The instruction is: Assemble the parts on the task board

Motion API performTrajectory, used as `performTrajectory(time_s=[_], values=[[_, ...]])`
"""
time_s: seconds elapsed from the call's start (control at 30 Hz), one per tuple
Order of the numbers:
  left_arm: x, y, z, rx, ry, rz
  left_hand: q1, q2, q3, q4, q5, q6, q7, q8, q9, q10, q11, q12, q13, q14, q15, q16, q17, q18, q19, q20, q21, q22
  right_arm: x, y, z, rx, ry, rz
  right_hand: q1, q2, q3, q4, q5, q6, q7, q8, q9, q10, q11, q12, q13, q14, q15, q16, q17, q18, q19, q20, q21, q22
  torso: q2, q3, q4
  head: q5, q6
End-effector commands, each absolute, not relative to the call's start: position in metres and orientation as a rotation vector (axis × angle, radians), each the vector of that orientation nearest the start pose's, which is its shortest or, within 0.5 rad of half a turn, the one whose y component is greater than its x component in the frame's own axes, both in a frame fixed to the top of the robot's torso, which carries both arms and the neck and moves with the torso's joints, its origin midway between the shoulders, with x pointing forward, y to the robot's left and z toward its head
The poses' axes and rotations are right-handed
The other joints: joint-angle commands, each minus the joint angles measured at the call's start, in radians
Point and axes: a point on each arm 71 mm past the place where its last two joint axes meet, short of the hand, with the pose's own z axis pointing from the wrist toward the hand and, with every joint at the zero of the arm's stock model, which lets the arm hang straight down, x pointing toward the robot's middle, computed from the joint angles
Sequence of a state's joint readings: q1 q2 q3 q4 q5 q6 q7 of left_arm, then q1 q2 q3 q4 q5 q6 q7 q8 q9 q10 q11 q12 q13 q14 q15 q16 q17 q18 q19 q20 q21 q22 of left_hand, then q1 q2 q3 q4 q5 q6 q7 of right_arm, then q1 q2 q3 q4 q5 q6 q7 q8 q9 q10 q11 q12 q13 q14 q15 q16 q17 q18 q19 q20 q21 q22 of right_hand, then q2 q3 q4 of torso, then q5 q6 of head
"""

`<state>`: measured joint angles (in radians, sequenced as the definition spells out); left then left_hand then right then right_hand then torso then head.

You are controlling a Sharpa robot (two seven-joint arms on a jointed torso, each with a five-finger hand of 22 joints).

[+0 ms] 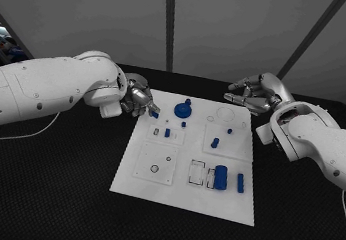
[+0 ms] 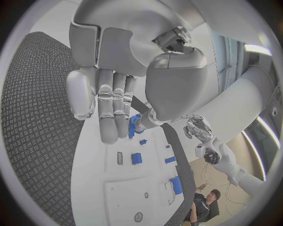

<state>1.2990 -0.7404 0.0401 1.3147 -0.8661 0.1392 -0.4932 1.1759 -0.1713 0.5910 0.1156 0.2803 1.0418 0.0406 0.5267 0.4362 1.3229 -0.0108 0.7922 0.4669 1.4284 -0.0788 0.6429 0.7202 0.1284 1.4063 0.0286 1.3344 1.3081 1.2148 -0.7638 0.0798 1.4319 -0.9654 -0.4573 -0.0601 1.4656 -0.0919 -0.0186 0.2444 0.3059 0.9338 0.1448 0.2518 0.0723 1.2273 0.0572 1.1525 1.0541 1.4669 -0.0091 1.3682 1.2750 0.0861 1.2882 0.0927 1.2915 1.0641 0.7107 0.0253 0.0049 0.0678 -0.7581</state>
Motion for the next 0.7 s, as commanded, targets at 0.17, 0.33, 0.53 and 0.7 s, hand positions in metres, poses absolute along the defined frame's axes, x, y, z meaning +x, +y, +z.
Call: performTrajectory(time_s=[0.17, 0.33, 0.53, 0.7], values=[[0.526, 0.218, -0.166, -0.45, 2.111, -0.582, -0.02, -0.008, 0.153, -0.144, 0.035, 0.009, -0.008, 0.01, 0.007, 0.046, -0.031, 0.021, 0.026, 0.001, -0.009, 0.006, 0.002, -0.06, 0.015, -0.003, 0.017, 0.024, 0.523, -0.2, -0.136, 0.402, 1.52, 0.903, -0.008, 0.005, 0.0, 0.003, 0.003, -0.006, -0.003, 0.005, -0.001, -0.006, -0.001, -0.003, -0.002, 0.035, -0.009, -0.004, -0.001, 0.02, -0.008, -0.002, -0.007, -0.001, 0.001, -0.0005, -0.0002, 0.004, 0.001], [0.52, 0.214, -0.172, -0.393, 2.09, -0.547, -0.021, -0.01, 0.156, -0.147, 0.037, 0.011, -0.009, 0.011, 0.008, 0.048, -0.032, 0.023, 0.03, 0.001, -0.01, 0.006, 0.002, -0.06, 0.017, -0.003, 0.019, 0.027, 0.523, -0.2, -0.136, 0.402, 1.521, 0.903, -0.008, 0.005, 0.0, 0.003, 0.003, -0.006, -0.003, 0.005, -0.001, -0.006, -0.001, -0.003, -0.002, 0.035, -0.009, -0.004, -0.001, 0.02, -0.008, -0.002, -0.007, -0.001, 0.001, 0.0015, -0.0019, 0.009, -0.003], [0.515, 0.21, -0.184, -0.354, 2.103, -0.504, -0.022, -0.011, 0.157, -0.147, 0.037, 0.011, -0.009, 0.011, 0.009, 0.05, -0.032, 0.025, 0.032, 0.001, -0.01, 0.007, 0.003, -0.06, 0.017, -0.003, 0.02, 0.029, 0.523, -0.2, -0.136, 0.401, 1.521, 0.903, -0.008, 0.005, 0.0, 0.003, 0.003, -0.006, -0.003, 0.005, -0.001, -0.006, -0.001, -0.003, -0.002, 0.035, -0.009, -0.004, -0.001, 0.02, -0.008, -0.002, -0.007, -0.001, 0.002, 0.0008, -0.0019, 0.007, -0.005], [0.514, 0.209, -0.189, -0.337, 2.12, -0.485, -0.022, -0.011, 0.159, -0.148, 0.038, 0.012, -0.009, 0.012, 0.009, 0.051, -0.032, 0.025, 0.033, 0.001, -0.01, 0.007, 0.003, -0.06, 0.018, -0.004, 0.02, 0.029, 0.523, -0.2, -0.136, 0.401, 1.521, 0.904, -0.008, 0.005, 0.0, 0.003, 0.003, -0.006, -0.003, 0.005, -0.001, -0.006, -0.001, -0.003, -0.002, 0.035, -0.009, -0.004, -0.001, 0.02, -0.008, -0.002, -0.007, -0.001, 0.002, 0.0008, -0.0016, 0.007, -0.009]])
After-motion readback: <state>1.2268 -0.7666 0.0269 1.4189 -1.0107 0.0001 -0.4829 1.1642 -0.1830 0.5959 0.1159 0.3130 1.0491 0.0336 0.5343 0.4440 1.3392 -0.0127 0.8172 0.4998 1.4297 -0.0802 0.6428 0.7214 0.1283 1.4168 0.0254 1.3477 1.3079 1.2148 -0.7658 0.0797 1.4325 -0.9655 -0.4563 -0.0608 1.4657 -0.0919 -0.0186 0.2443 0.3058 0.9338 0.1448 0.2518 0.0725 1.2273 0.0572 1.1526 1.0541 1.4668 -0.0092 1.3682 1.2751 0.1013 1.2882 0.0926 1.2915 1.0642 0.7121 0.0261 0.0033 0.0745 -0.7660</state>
